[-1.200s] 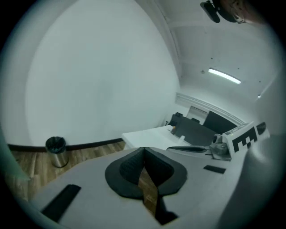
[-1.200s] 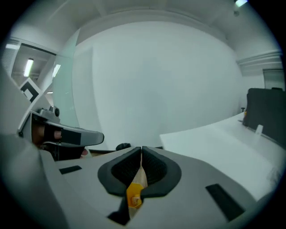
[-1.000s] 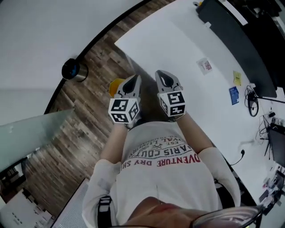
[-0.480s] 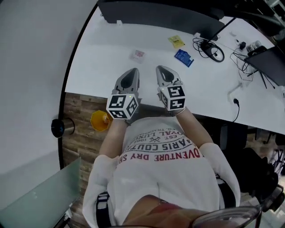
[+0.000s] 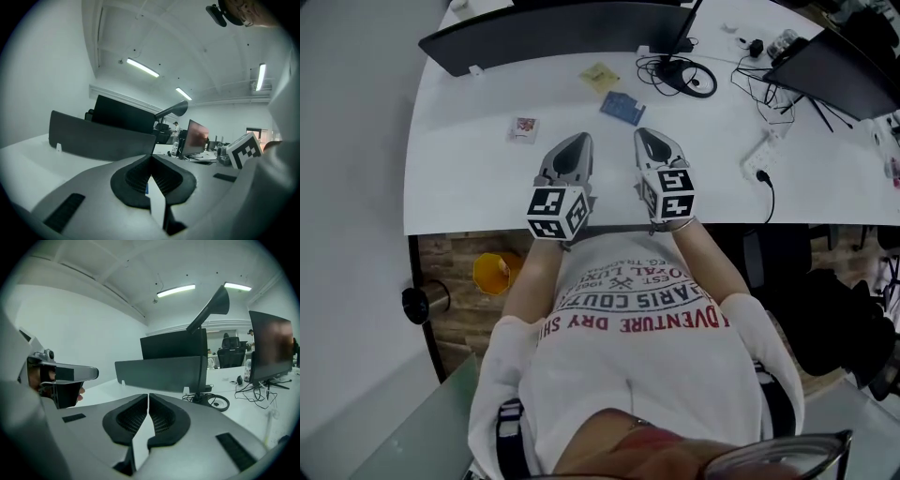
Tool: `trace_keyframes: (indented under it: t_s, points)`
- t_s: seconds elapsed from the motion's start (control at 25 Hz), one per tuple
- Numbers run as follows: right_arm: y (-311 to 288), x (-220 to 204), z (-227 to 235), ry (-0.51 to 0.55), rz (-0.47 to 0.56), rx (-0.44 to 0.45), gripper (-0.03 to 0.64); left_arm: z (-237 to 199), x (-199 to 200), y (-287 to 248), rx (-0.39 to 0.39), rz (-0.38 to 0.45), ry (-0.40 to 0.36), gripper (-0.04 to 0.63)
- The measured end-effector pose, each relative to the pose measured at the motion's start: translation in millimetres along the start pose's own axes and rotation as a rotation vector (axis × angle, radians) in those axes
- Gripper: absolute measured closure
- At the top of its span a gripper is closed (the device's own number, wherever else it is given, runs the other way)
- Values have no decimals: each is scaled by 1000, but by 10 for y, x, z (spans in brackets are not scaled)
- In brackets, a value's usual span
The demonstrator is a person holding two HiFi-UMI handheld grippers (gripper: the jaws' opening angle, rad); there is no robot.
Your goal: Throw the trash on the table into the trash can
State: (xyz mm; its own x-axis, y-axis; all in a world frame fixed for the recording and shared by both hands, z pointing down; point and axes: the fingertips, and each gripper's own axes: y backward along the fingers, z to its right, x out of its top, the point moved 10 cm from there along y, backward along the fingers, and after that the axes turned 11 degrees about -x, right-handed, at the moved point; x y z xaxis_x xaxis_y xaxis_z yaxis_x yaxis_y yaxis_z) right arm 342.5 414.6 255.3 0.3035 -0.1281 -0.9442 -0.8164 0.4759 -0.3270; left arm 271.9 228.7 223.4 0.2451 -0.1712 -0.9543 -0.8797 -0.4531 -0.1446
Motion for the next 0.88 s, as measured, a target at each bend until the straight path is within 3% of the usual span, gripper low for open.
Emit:
trace_keyframes:
  t_s: [0.16, 0.4, 0.64, 0.8, 0.84, 0.88]
  points:
    - [-34, -19, 174, -8, -5, 3, 584, 58, 4, -168, 4, 2, -5, 573]
    - [-152, -100, 278, -29, -37, 27, 584, 25, -41, -265, 35, 9, 53, 572]
    - [-474, -213, 238, -28, -146, 47, 583, -185, -135, -307, 59, -62, 100, 572]
    - [-838, -329, 150, 33, -247, 69, 581, -484, -239, -401, 56, -114, 136, 572]
    - [-943, -363, 136, 48, -270, 68, 543, -563, -267, -438, 51, -136, 139, 573]
    - [-1052, -395, 128, 60, -292, 65, 457, -642, -291, -479, 44, -157, 141, 572]
